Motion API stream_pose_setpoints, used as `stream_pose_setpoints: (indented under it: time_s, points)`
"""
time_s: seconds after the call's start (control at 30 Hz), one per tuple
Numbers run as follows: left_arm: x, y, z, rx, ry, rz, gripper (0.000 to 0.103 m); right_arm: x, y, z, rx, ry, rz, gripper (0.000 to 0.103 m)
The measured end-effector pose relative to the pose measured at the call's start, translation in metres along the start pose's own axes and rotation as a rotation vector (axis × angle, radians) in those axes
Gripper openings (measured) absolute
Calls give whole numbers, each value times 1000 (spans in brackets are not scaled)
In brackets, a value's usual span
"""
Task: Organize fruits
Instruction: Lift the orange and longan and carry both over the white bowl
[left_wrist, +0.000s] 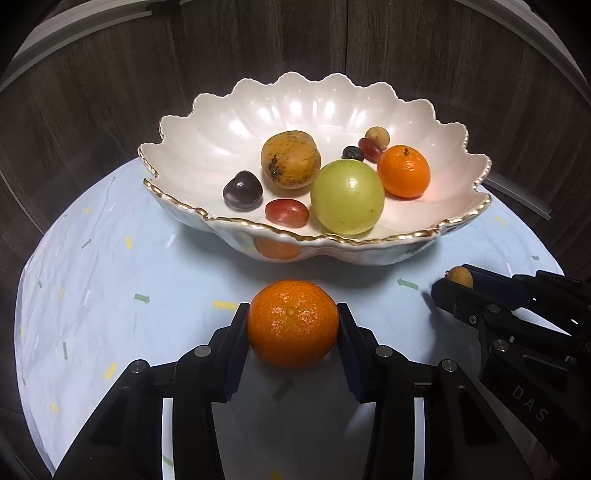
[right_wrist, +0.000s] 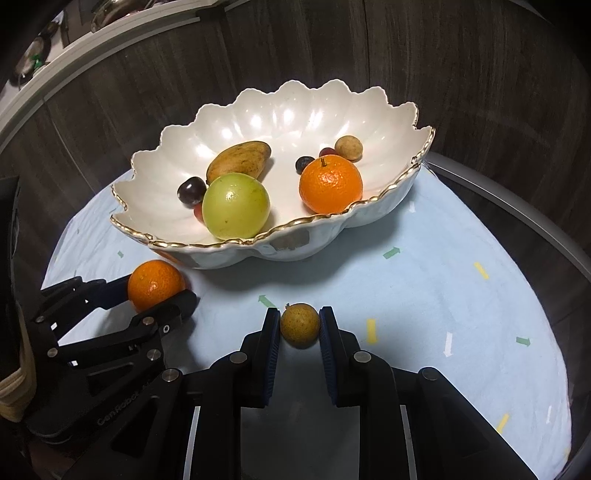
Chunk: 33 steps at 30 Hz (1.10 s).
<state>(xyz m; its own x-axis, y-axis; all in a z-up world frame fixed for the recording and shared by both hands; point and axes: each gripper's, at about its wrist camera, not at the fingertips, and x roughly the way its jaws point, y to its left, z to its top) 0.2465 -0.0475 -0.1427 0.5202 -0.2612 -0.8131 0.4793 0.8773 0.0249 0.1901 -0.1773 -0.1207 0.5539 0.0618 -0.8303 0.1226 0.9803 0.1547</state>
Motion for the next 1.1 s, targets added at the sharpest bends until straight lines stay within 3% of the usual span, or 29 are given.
stream_pose_setpoints:
  time_s: [0.17, 0.2, 1.1]
  points:
    - [-13, -3, 0, -4, -11, 8, 43, -9, 4, 2, -7, -15, 9, 22]
    - [-17, -3, 0, -6, 22, 12, 43, -12, 5, 2, -10, -18, 11, 22]
    - [-92, -15, 8, -75, -43, 70, 43, -78, 4, 13, -56, -101, 32, 22]
